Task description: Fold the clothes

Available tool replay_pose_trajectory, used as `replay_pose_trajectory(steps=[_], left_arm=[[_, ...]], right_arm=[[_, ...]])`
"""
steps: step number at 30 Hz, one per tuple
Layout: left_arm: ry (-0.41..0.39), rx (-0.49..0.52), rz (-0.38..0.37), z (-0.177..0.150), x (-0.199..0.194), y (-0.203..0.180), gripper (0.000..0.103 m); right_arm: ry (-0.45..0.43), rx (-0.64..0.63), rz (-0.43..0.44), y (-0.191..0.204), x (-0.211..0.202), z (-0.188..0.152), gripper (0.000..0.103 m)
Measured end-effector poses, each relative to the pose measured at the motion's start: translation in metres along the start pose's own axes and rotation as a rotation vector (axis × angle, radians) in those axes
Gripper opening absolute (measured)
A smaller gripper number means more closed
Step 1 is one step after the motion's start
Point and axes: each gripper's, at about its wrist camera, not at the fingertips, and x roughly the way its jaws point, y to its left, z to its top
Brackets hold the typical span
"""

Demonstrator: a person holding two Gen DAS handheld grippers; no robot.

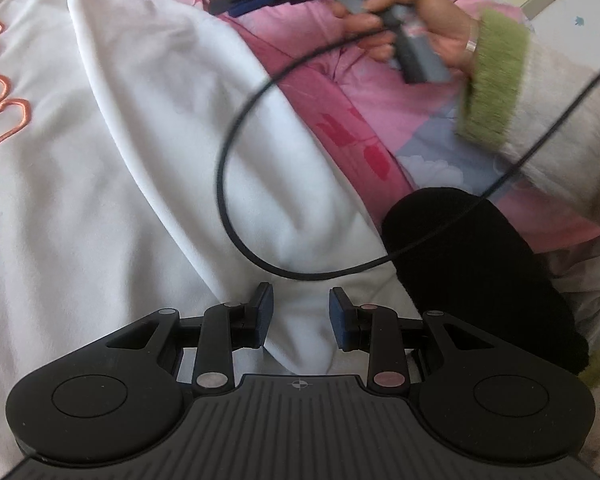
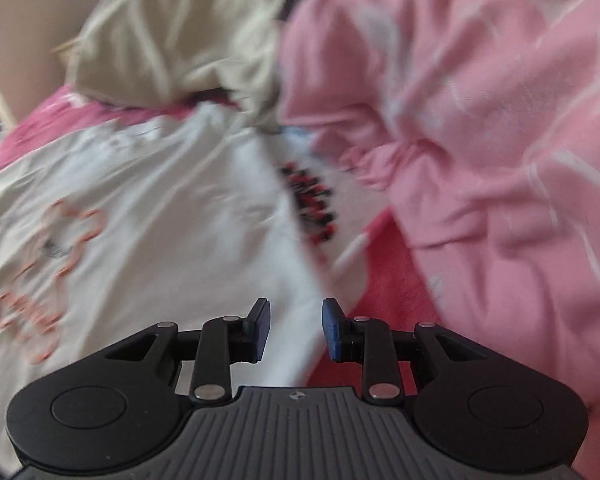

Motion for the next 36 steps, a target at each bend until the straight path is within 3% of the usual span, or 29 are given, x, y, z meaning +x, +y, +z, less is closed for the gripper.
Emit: replay_pose_trajectory(steps=[2,4,8,11,15,19,24,31,33,35,36], left_arm=[[0.001,0.002,0.005,-0.001,0.001,0.000,0.031],[0.003,-0.006,0.009,-0.001,0.002,0.001,0.031],[0.003,-0.014,0.023,-0.002,0.001,-0.003,0.031],[-0.006,-0.007,0.033,-0.003,0.001,-0.005,0.031],[-0.007,-0.004,0.036,-0.001,-0.001,-0.007,0.031],[-0.015,-0.006,0.031,-0.005,-0.011,-0.006,0.033],[-0.030,-0.019,0.033,-0.012,-0.020,-0.005,0.035],[-0.022,-0.025,0.010,-0.017,-0.032,0.005,0.035],[-0.019,-0.023,0.006,-0.017,-0.031,0.005,0.035],[-0.019,-0.029,0.005,-0.020,-0.035,0.009,0.035],[-0.019,-0.032,0.004,-0.020,-0.036,0.010,0.035]], right_arm=[[0.063,-0.013,0.066,0.008,0.003,-0.015,0.030],[0.123,-0.057,0.055,0.016,0.016,-0.033,0.030],[0.065,-0.071,0.012,0.032,0.005,-0.040,0.030],[0.004,-0.089,0.043,0.045,-0.009,-0.037,0.030],[0.027,-0.130,0.060,0.055,-0.009,-0.043,0.030],[-0.004,-0.163,-0.007,0.053,-0.010,-0.050,0.030],[-0.121,-0.124,-0.069,0.036,0.007,-0.026,0.030],[-0.104,-0.169,-0.067,0.033,0.048,-0.010,0.030],[-0.106,-0.148,-0.064,0.031,0.051,-0.011,0.023],[-0.113,-0.100,-0.061,0.026,0.048,-0.012,0.002],[-0.116,-0.061,-0.050,0.021,0.046,-0.012,0.001]])
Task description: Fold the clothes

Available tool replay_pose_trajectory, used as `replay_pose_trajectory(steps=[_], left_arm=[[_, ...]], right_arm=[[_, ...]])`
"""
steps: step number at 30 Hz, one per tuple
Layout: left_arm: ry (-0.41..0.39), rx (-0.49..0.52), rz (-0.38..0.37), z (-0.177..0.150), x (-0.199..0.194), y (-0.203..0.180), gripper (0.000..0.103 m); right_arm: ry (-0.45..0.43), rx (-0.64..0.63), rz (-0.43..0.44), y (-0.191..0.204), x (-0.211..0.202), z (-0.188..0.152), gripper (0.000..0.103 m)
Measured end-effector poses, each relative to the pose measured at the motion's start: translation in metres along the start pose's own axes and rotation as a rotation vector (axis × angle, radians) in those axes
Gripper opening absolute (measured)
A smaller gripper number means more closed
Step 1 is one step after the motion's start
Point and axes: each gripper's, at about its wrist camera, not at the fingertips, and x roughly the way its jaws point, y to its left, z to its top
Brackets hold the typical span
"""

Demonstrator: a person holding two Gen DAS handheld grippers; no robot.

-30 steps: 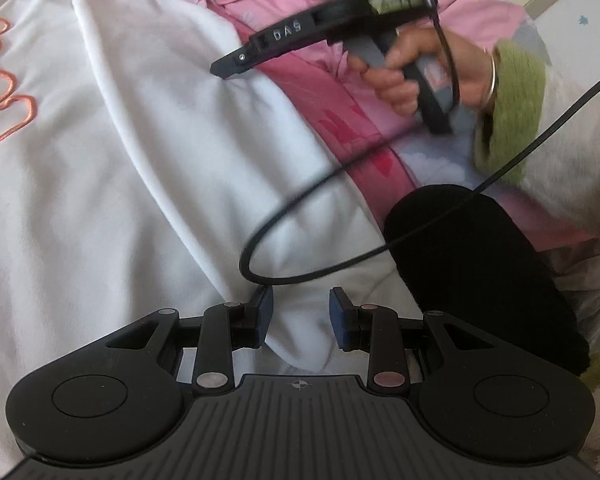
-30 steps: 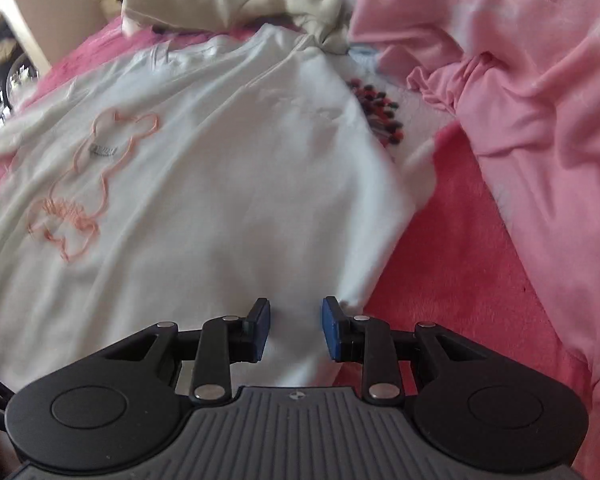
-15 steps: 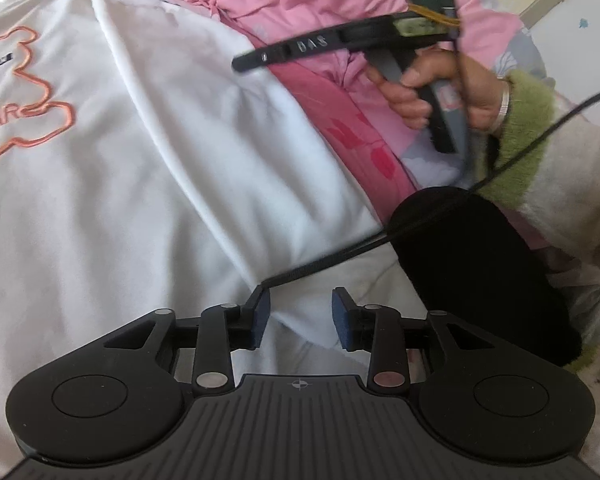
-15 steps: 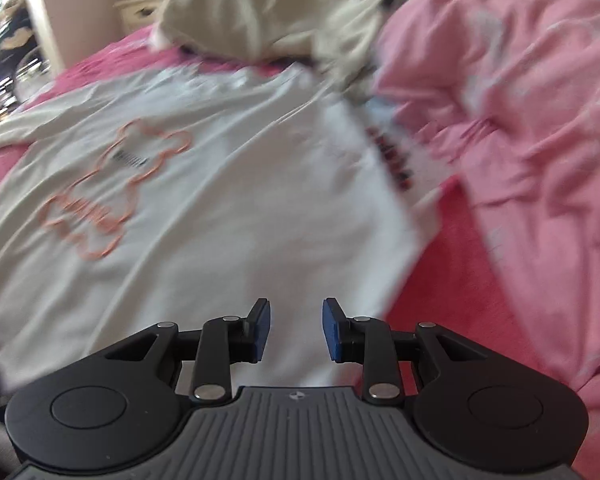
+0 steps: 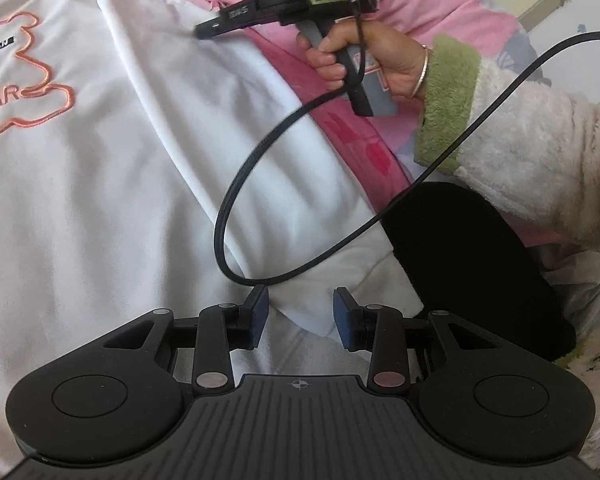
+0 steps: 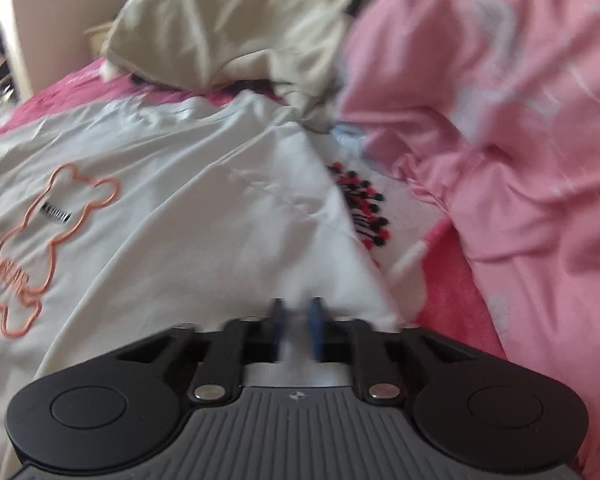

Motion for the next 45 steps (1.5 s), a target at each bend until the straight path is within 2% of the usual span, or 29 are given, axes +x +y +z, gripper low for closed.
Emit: replay_pose_trajectory(steps=[5,9,14,17,19,24,26,29,30,34,36,39,40,43,44,45], left_arm=[[-0.003,-0.012,0.002,0.000,0.000,0.004,0.035],[-0.002,-0.017,0.009,0.000,0.001,0.004,0.035],[-0.012,-0.028,0.019,0.000,-0.007,0.005,0.035],[-0.025,-0.047,0.022,-0.001,-0.016,0.009,0.035],[-0.036,-0.066,0.027,-0.003,-0.027,0.014,0.035],[-0.093,-0.152,0.062,-0.005,-0.065,0.034,0.035],[-0.149,-0.207,0.091,-0.006,-0.088,0.045,0.035],[-0.261,-0.307,0.149,-0.010,-0.125,0.063,0.035],[-0.308,-0.355,0.187,-0.013,-0.140,0.071,0.035],[-0.498,-0.581,0.388,-0.026,-0.198,0.105,0.035],[-0.595,-0.751,0.511,-0.036,-0.233,0.129,0.036],[-0.738,-1.064,0.693,-0.060,-0.288,0.171,0.036],[-0.786,-1.161,0.764,-0.068,-0.305,0.184,0.036],[-0.898,-1.398,1.069,-0.088,-0.352,0.213,0.036],[-0.938,-1.472,1.142,-0.094,-0.366,0.221,0.036],[-0.977,-1.548,1.183,-0.101,-0.379,0.229,0.036]], right_arm=[[-0.046,0.122,0.001,-0.019,-0.020,-0.004,0.000],[-0.080,0.161,-0.041,-0.030,-0.042,-0.011,0.000],[-0.093,0.164,-0.147,-0.043,-0.076,-0.021,0.000],[-0.066,0.060,-0.293,-0.038,-0.093,-0.029,0.000],[-0.045,0.018,-0.333,-0.034,-0.102,-0.034,0.001],[-0.102,-0.056,-0.260,-0.012,-0.116,-0.027,0.006],[-0.140,-0.080,-0.194,0.005,-0.115,-0.016,0.010],[-0.177,-0.134,-0.070,0.039,-0.102,0.004,0.011],[-0.184,-0.148,-0.023,0.051,-0.096,0.012,0.011],[-0.195,-0.174,0.176,0.110,-0.069,0.043,0.025],[-0.184,-0.169,0.277,0.143,-0.055,0.055,0.026],[-0.137,-0.160,0.400,0.193,-0.028,0.068,0.028],[-0.119,-0.163,0.427,0.209,-0.021,0.070,0.028],[-0.069,-0.165,0.500,0.250,-0.001,0.073,0.028],[-0.044,-0.141,0.529,0.260,0.006,0.075,0.028],[-0.025,-0.115,0.561,0.269,0.012,0.079,0.028]])
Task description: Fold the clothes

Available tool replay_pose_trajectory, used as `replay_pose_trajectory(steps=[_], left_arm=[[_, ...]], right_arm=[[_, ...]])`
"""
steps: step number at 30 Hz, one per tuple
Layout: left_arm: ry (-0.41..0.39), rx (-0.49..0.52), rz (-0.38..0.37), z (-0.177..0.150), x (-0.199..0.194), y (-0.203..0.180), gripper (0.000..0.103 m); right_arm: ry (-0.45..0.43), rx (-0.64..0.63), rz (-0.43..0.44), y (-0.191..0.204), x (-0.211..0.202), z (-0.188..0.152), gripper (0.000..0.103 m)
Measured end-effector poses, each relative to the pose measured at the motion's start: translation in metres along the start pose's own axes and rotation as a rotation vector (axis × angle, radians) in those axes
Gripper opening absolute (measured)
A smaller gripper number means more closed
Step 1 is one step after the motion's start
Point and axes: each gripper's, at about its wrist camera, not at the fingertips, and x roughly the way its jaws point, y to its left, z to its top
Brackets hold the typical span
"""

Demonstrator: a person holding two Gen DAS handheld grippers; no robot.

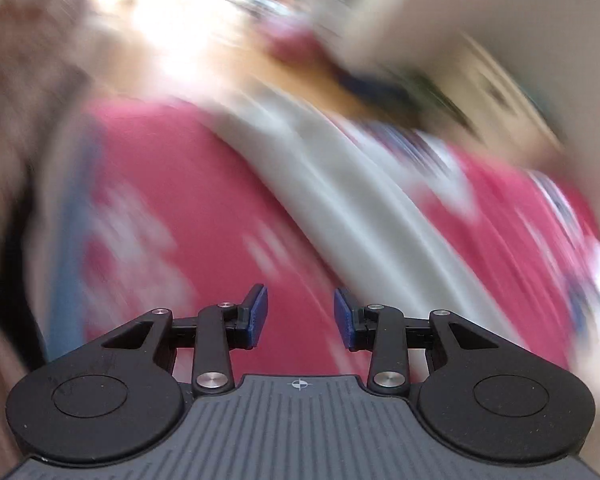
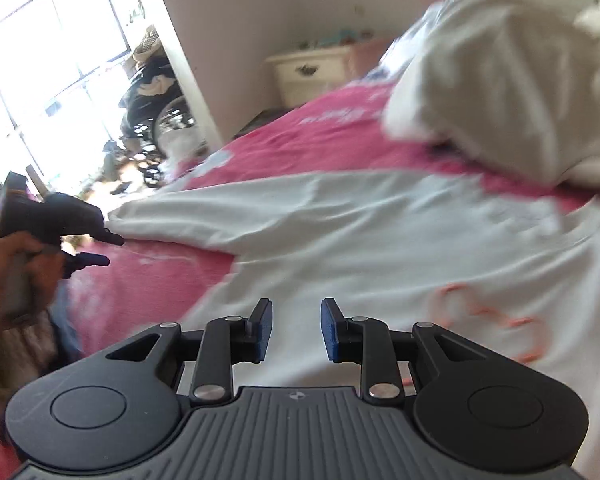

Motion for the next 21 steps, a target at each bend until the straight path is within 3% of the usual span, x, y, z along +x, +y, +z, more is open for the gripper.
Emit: replay_pose_trajectory(steps=[3,6,8,11,15,21], left_arm=[[0.006,-0.151,0.089,0.036,0.020,0.011,0.036],[-0.009,-0.200,0.172,0.056,0.033,0.018,0.036],[-0.028,-0.227,0.181,0.063,0.036,0.022,0.036],[-0.051,-0.229,0.161,0.072,0.041,0.023,0.037],[-0.028,-0.229,0.146,0.072,0.047,0.025,0.041],[-0.056,-0.186,0.151,0.061,0.060,0.007,0.041]], right_arm=[[0.013,0.054,0.077,0.012,0.032,0.019,0.029],[-0.002,0.023,0.122,0.035,0.072,0.050,0.030],[-0.007,-0.024,0.124,0.053,0.104,0.072,0.030],[-0.006,-0.102,0.040,0.074,0.147,0.096,0.028],[-0.027,-0.083,-0.036,0.070,0.158,0.098,0.025],[-0.017,-0.012,-0.030,0.042,0.167,0.082,0.024]])
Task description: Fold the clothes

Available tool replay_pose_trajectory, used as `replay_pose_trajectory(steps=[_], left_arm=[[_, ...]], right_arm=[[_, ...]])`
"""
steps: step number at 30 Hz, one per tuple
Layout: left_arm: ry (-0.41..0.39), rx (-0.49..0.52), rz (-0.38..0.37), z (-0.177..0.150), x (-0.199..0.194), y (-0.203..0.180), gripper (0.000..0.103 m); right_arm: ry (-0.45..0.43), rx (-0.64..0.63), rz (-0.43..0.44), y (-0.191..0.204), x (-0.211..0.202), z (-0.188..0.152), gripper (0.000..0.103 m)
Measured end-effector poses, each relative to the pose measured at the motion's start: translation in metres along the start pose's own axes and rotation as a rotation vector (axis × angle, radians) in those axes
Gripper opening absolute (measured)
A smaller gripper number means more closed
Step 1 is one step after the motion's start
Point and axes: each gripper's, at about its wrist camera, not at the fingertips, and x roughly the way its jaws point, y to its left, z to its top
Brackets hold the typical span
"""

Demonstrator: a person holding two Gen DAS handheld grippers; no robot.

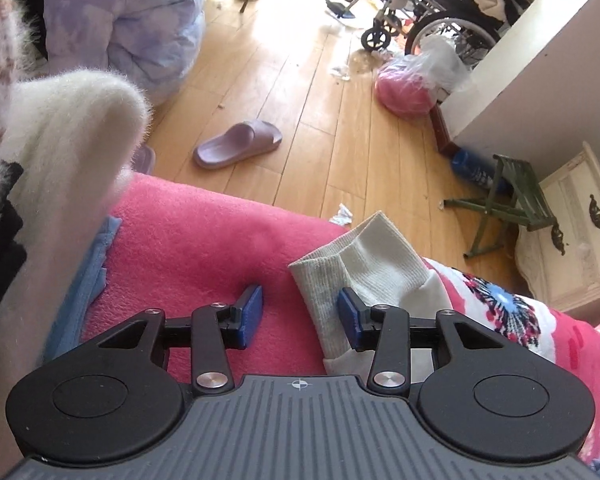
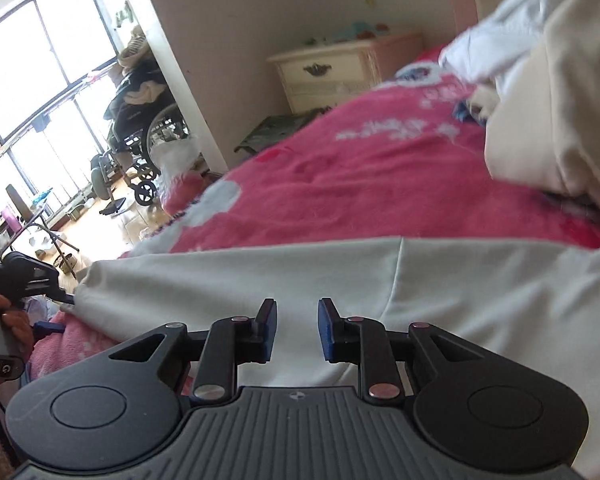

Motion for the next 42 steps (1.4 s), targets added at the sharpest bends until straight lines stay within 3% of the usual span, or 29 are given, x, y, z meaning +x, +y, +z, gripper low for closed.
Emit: replay_pose_trajectory(steps=[4,6,8,12,17,23,28,31,34,36,39,42], left_arm=[[-0.053,0.073,0.011,-0.006,0.008,-0.013,0.035],[-0.074,0.096,0.002,-0.007,0.008,-0.015,0.019],[-0.095,0.115,-0.017,-0.008,0.006,-0.018,0.006],[-0.130,0.116,-0.083,-0.007,0.000,-0.022,0.002],[-0.152,0.123,-0.219,-0.001,-0.021,-0.027,0.002],[-0.147,0.221,-0.483,-0.012,-0.071,-0.041,0.002],[-0.078,0.384,-0.772,-0.053,-0.124,-0.050,0.002],[-0.023,0.529,-0.966,-0.089,-0.157,-0.048,0.002],[0.037,0.698,-1.103,-0.128,-0.183,-0.036,0.002],[0.087,0.800,-1.167,-0.153,-0.193,-0.025,0.002],[0.162,0.932,-1.214,-0.185,-0.197,-0.005,0.002],[0.308,1.008,-1.150,-0.213,-0.175,0.013,0.002]], right_arm=[[0.046,-0.037,0.027,0.008,0.021,-0.014,0.024],[0.117,-0.051,-0.010,0.009,0.039,-0.025,0.023],[0.104,-0.039,-0.013,0.005,0.045,-0.035,0.020],[0.114,0.016,-0.010,0.001,0.042,-0.032,0.020],[0.125,0.005,-0.024,0.004,0.042,-0.030,0.020],[0.125,0.027,-0.028,0.004,0.042,-0.029,0.020],[0.122,0.104,-0.014,-0.003,0.040,-0.025,0.020],[0.096,0.228,0.053,-0.022,0.024,-0.021,0.023],[0.049,0.369,0.144,-0.053,-0.013,-0.024,0.023],[0.011,0.450,0.192,-0.078,-0.048,-0.033,0.023],[-0.024,0.540,0.191,-0.115,-0.102,-0.060,0.023],[-0.024,0.648,0.146,-0.149,-0.145,-0.098,0.023]])
